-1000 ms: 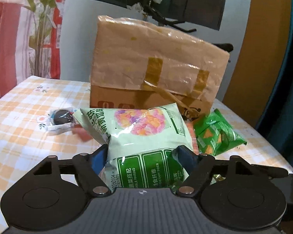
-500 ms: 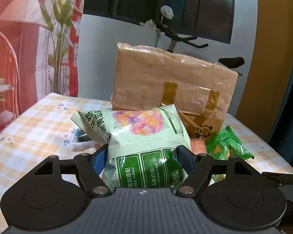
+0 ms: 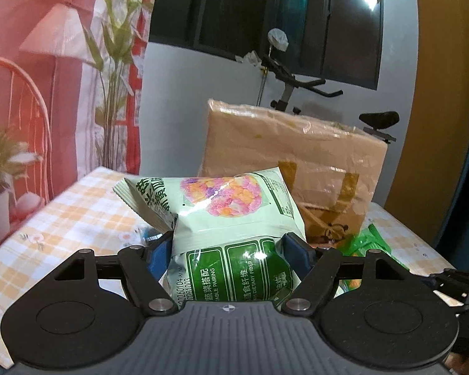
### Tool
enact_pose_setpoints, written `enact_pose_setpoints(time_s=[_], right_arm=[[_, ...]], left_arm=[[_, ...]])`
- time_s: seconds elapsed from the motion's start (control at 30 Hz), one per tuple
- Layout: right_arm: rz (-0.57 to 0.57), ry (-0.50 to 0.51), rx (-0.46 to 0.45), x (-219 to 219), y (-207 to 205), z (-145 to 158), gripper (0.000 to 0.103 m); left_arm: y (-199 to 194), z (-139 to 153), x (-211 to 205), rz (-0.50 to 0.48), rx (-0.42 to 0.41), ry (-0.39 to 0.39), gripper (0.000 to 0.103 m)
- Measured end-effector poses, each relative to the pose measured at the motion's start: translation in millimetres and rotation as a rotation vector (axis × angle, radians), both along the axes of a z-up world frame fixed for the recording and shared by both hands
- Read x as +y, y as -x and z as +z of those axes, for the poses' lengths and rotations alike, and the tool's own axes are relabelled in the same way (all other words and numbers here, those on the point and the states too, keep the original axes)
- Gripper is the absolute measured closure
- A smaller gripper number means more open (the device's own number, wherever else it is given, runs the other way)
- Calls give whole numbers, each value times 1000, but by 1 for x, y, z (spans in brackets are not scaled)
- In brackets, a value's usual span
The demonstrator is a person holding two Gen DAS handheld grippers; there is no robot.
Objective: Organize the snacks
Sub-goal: 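Lift both packets and carry them over the box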
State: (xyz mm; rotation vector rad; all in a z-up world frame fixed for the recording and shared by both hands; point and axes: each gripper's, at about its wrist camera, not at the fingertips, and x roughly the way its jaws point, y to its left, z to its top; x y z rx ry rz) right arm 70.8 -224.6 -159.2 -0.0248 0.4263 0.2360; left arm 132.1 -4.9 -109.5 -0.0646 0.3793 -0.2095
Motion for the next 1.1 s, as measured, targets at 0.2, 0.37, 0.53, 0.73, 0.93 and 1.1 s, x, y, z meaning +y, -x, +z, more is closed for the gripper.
enact_pose_setpoints(time_s=[0.2,0.37,0.53,0.73,0.93,1.1], right_arm=[[-10,-24,-52,-12,-4,21,54],[3,-19,-130,-17,-11,48,54],[10,-54,-206,-27,-26,80,54],[26,-58,-262,-31,-57,109,54],[33,-62,-314,-32,-91,135,54],[41,-60,-307,-36,-129,147,54]], left_arm=[[-3,22,6,4,-64,-1,26],[-9,47,6,-8,-130,-4,26],[-24,74,5,-8,-176,0,26],[-43,95,-5,-18,-222,-9,26],[-73,115,-20,-56,-245,-20,26],[-113,128,-36,-91,-213,-22,26]])
